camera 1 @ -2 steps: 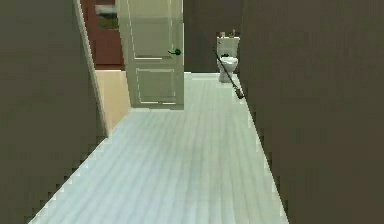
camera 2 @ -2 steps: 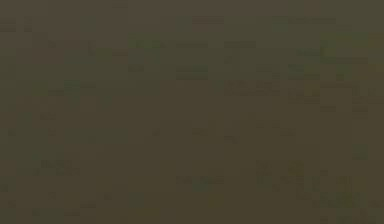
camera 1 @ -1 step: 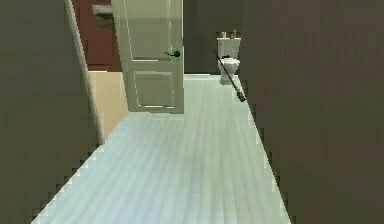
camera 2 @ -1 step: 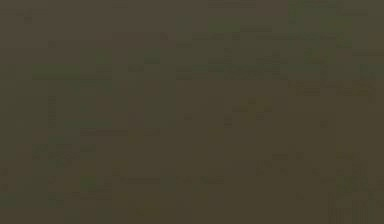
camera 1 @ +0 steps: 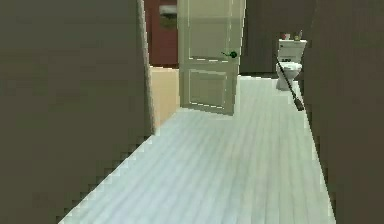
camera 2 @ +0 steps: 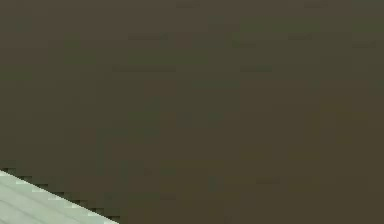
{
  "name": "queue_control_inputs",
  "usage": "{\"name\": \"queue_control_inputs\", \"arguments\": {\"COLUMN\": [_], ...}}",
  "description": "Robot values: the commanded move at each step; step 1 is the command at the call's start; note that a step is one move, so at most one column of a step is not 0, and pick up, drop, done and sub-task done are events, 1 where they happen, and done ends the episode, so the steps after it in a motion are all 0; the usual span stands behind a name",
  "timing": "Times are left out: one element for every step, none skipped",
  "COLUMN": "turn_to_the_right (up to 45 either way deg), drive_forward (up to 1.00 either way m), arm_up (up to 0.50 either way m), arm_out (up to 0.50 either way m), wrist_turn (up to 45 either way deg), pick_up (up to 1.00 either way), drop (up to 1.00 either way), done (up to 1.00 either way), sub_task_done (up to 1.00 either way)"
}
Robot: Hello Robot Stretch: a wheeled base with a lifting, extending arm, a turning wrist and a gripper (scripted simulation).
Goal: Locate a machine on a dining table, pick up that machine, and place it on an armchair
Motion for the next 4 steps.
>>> {"name": "queue_control_inputs", "arguments": {"turn_to_the_right": [0.0, 0.0, 0.0, -45.0], "drive_forward": [1.0, 1.0, 0.45, 0.0], "arm_up": [0.0, 0.0, 0.0, 0.0], "arm_out": [0.0, 0.0, 0.0, 0.0], "wrist_turn": [0.0, 0.0, 0.0, 0.0], "pick_up": [0.0, 0.0, 0.0, 0.0], "drop": [0.0, 0.0, 0.0, 0.0], "done": [0.0, 0.0, 0.0, 0.0], "sub_task_done": [0.0, 0.0, 0.0, 0.0]}}
